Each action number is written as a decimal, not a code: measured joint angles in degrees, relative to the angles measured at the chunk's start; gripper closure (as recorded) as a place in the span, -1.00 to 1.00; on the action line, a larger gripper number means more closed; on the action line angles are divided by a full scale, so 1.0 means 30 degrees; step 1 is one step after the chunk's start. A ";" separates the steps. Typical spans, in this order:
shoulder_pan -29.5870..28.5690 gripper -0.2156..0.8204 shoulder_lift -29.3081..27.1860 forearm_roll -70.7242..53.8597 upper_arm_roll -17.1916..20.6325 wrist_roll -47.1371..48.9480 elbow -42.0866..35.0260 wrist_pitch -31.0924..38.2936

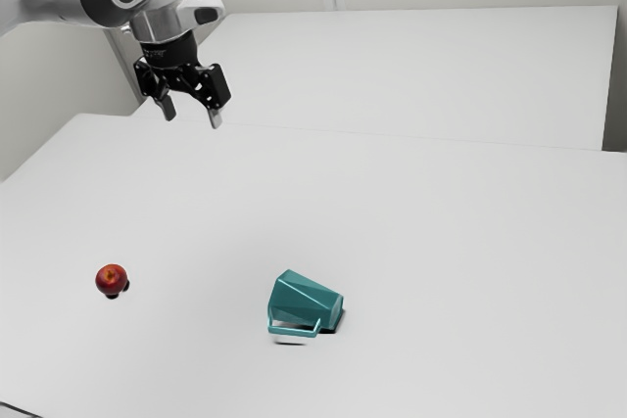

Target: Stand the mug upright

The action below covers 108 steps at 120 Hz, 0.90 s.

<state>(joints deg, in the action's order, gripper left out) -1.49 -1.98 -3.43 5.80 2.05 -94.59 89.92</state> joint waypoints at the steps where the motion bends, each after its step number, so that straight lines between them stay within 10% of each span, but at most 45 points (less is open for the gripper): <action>1: -0.0006 -0.55 0.0002 0.0000 0.0000 0.0000 0.0000 -0.0001; 108: -0.0184 -0.54 -0.2819 0.3933 -0.0415 -0.1190 -0.7537 0.4562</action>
<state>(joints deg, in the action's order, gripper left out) -2.04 -10.43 8.37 4.56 -1.52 -117.20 103.61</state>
